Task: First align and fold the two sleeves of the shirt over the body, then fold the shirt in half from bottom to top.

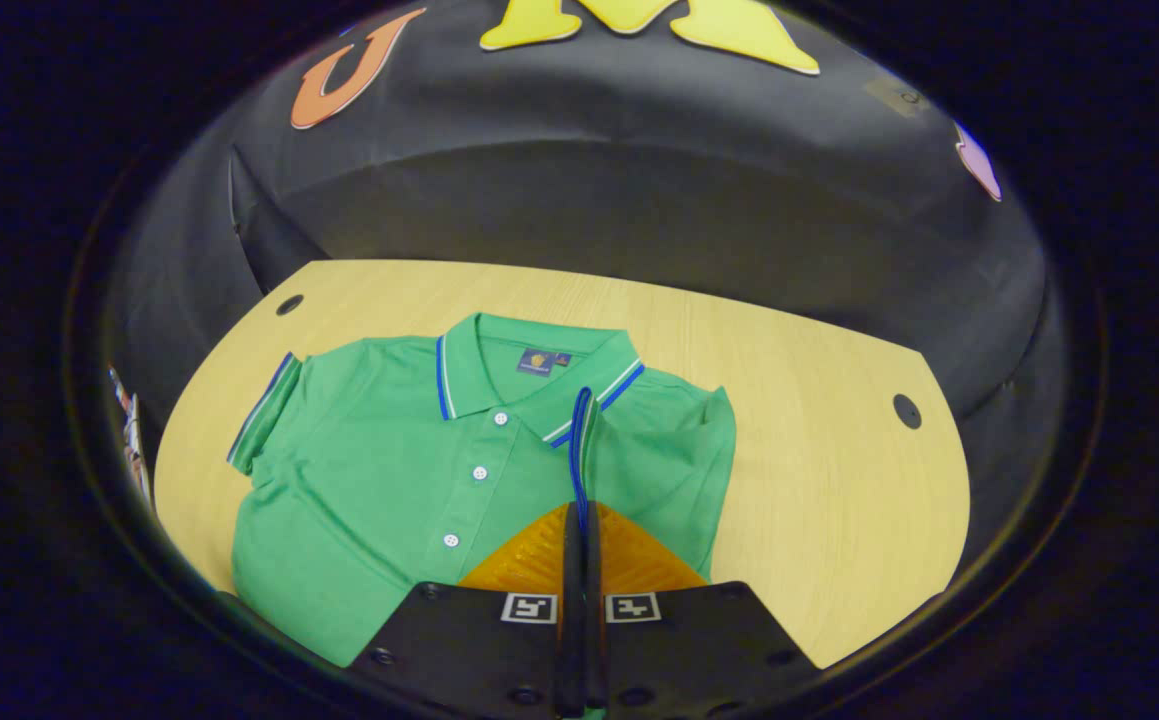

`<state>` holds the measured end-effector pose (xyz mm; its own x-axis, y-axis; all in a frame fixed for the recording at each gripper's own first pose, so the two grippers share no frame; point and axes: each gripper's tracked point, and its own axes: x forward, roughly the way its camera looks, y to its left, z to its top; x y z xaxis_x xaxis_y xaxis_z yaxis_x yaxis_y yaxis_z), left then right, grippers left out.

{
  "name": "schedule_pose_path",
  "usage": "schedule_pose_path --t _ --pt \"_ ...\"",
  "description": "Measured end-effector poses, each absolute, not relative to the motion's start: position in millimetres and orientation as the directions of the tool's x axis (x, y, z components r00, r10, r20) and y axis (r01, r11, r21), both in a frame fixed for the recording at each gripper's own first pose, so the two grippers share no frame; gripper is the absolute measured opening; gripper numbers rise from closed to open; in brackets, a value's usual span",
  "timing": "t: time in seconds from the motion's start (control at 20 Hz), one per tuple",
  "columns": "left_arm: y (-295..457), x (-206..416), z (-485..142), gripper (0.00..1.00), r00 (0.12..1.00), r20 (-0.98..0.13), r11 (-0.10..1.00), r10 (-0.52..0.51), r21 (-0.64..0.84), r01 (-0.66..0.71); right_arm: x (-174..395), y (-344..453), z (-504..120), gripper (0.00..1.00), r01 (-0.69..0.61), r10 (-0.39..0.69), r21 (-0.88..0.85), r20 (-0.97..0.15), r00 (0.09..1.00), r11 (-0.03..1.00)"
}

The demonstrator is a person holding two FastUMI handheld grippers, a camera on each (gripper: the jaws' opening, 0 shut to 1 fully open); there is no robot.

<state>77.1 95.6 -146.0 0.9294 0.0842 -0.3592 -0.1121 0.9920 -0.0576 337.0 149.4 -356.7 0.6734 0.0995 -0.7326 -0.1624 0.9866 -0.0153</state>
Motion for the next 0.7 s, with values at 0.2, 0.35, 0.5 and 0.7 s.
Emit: schedule_pose_path --t 0.2,0.35,0.5,0.7 --pt "100.4 77.7 -142.7 1.0 0.939 -0.331 0.993 0.092 -0.042 -0.112 331.1 156.8 -359.0 0.07 -0.16 0.104 -0.005 -0.742 0.662 0.987" --pt "98.5 72.3 -147.7 1.0 0.935 -0.344 0.994 0.085 -0.041 -0.105 321.2 157.7 -350.5 0.25 -0.153 0.126 0.032 -0.742 0.659 0.988" --pt "97.0 69.7 -146.5 1.0 0.939 -0.337 0.996 0.075 -0.026 -0.089 306.8 153.5 -326.7 0.2 -0.135 0.148 0.076 -0.721 0.677 0.988" --pt "93.8 71.9 -149.1 0.99 0.941 -0.336 0.997 0.048 -0.042 -0.066 274.4 141.4 -278.7 0.7 -0.131 0.177 0.118 -0.663 0.727 0.984"
